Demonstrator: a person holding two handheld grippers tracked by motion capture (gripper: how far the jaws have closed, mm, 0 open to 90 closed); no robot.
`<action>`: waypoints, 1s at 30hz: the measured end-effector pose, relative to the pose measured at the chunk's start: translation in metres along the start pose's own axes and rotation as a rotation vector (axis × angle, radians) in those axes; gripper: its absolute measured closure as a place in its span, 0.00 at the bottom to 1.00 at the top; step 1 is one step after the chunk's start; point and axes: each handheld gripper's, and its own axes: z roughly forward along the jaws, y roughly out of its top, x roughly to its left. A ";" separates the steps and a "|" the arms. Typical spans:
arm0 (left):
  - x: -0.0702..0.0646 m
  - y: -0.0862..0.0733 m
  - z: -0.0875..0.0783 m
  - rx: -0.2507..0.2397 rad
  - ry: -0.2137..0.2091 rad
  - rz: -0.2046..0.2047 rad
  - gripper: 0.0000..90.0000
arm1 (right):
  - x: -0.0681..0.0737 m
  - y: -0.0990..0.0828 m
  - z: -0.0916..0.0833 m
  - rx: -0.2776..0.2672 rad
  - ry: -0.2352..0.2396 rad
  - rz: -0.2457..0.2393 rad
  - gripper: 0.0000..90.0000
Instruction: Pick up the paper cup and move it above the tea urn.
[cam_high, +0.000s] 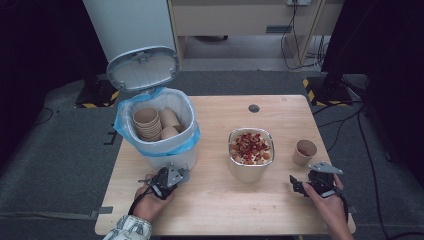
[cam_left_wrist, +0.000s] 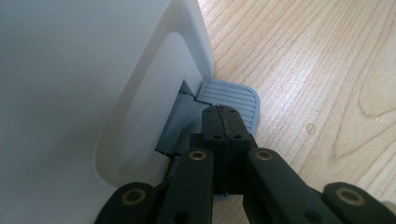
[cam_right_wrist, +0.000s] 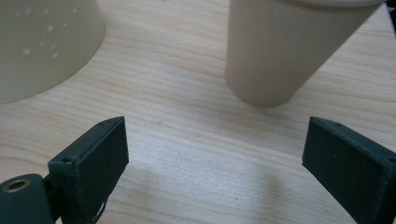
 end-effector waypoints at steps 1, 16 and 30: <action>0.000 0.000 0.000 0.002 0.000 0.001 1.00 | -0.001 0.000 0.000 0.001 -0.003 0.004 0.08; 0.000 0.000 0.000 -0.001 -0.002 0.000 1.00 | -0.014 0.008 0.000 -0.074 -0.036 0.056 0.07; 0.000 0.000 0.000 -0.002 -0.001 0.001 1.00 | -0.021 0.015 0.009 -0.106 -0.057 0.051 0.06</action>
